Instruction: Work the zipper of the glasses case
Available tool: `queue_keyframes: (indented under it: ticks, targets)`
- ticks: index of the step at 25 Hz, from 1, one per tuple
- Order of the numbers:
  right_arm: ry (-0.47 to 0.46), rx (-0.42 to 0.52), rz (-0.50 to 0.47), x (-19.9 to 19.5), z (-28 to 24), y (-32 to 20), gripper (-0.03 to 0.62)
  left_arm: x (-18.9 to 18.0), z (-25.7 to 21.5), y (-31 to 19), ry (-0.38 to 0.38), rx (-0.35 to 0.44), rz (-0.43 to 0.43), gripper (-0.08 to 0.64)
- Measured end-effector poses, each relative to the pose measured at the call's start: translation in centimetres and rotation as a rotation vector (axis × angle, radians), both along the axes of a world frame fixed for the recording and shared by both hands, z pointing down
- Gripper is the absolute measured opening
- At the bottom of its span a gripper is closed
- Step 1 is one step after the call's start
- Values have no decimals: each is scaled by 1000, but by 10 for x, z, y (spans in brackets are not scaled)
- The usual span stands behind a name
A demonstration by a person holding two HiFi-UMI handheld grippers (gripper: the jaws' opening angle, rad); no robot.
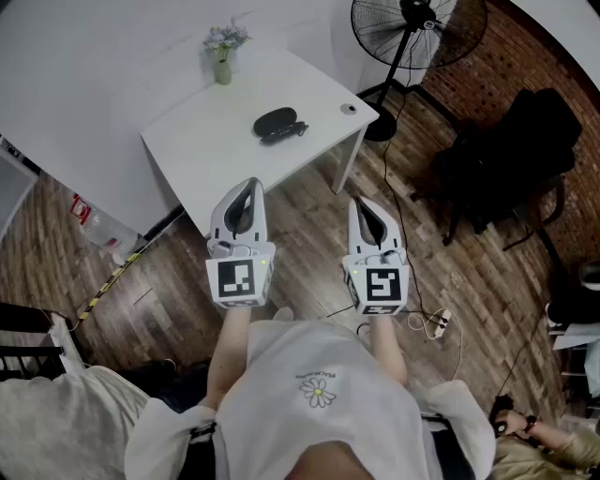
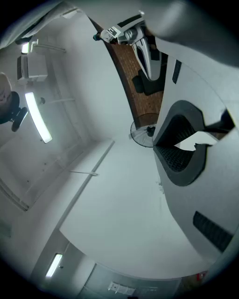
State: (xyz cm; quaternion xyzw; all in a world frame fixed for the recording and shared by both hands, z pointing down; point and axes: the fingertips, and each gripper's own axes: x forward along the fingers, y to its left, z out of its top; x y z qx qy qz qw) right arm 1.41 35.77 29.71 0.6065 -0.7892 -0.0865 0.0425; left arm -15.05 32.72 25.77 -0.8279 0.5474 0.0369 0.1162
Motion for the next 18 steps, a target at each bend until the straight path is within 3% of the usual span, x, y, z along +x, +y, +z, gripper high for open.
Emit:
queue_keyframes:
  ticks: [9, 15, 18]
  targets:
    - [0, -7, -14, 4, 6, 7, 8, 8, 7, 4, -27, -11, 27, 14]
    - [-62, -11, -16, 23, 9, 10, 8, 19, 11, 11, -10, -13, 27, 14]
    - [-46, -26, -14, 38, 18, 15, 8, 29, 19, 16, -21, -16, 17, 14]
